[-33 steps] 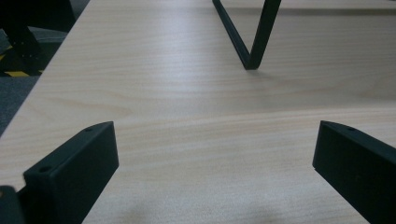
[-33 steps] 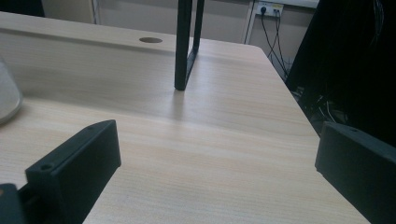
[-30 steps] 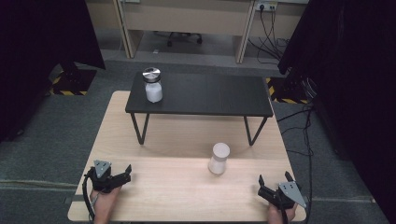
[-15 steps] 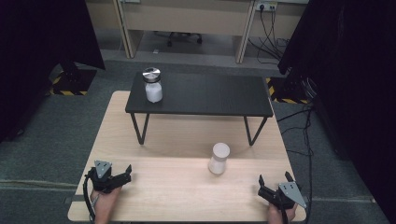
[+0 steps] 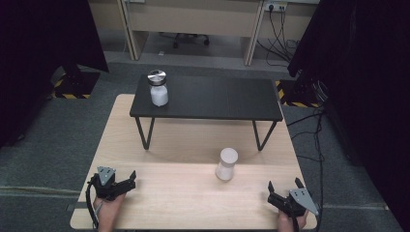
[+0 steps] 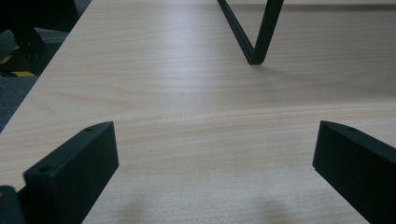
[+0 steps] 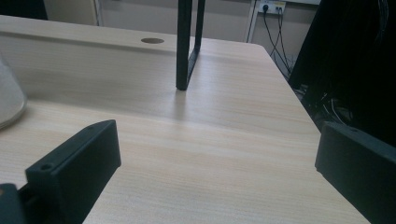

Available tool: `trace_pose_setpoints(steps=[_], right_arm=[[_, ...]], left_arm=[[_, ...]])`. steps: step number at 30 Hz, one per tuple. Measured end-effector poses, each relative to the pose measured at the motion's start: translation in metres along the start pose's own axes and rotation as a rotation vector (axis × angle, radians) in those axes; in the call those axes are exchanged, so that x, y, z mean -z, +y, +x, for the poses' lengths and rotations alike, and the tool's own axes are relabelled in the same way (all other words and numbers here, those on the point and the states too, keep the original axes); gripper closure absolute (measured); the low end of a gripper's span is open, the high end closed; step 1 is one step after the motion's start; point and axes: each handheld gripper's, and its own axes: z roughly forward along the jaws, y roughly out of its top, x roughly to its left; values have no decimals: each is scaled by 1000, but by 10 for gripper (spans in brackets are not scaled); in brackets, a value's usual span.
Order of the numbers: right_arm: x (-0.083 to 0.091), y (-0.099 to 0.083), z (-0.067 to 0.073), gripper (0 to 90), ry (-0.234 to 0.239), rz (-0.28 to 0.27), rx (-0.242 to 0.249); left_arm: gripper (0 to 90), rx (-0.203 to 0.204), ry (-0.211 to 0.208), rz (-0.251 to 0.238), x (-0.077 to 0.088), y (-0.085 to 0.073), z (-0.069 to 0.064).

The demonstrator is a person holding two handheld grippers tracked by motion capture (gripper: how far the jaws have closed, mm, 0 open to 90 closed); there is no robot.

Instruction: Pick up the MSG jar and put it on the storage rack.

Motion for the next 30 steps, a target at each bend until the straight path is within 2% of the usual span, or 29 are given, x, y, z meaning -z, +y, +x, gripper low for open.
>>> trace_pose_setpoints(steps=[8, 13, 20, 30], right_arm=[[1, 2, -9, 2, 29, -2, -53], [3, 4, -11, 3, 47, -12, -56], [8, 15, -10, 3, 149, -71, -46], [1, 26, 0, 2, 301, -81, -22]], left_arm=[[0, -10, -4, -8, 1, -1, 0], [0, -10, -6, -7, 0, -1, 0], [0, -14, -6, -1, 0, 0, 0], [0, -11, -4, 2, 0, 0, -1]])
